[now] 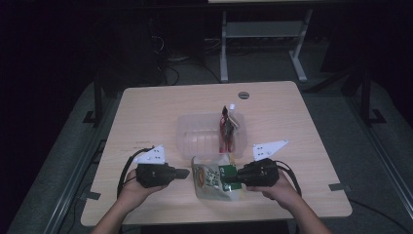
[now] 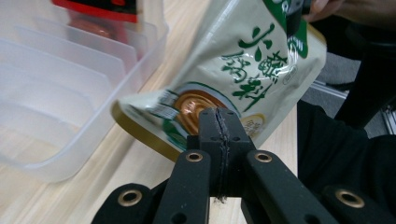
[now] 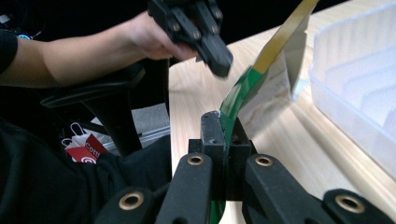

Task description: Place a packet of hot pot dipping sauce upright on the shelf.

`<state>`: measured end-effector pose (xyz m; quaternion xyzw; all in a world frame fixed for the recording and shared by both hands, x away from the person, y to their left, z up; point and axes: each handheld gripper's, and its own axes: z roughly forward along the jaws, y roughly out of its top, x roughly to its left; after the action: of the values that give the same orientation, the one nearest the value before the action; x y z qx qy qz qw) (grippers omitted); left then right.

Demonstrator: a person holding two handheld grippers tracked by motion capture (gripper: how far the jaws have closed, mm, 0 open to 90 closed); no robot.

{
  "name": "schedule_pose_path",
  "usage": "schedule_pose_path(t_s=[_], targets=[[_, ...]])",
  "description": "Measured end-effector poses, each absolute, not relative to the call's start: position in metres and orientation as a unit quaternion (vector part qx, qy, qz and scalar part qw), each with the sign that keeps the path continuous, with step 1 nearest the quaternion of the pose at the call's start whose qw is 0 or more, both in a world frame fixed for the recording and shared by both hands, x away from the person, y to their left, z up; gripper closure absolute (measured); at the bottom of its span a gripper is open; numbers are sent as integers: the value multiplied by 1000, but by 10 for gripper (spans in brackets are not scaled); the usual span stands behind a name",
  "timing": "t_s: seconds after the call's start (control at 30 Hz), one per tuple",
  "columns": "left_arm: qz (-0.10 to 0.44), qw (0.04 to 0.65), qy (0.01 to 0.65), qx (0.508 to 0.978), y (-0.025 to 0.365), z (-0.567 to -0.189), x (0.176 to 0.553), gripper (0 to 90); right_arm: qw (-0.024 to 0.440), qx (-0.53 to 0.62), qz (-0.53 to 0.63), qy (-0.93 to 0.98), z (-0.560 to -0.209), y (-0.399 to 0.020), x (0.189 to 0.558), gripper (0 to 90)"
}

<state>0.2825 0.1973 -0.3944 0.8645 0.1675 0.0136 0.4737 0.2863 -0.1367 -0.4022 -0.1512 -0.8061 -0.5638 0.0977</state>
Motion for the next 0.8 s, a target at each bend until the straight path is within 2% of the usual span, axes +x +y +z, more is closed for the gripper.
schedule_pose_path(t_s=[0.3,0.6,0.8], targets=[[13,470,149,870,175,-398,281,894,94,-135,-573,-803,-391,-124,285,900],[6,477,141,868,170,-397,276,895,108,-112,-596,-788,-380,-109,282,900],[4,481,141,866,175,-395,276,882,101,-106,-600,-787,-374,-103,282,900]])
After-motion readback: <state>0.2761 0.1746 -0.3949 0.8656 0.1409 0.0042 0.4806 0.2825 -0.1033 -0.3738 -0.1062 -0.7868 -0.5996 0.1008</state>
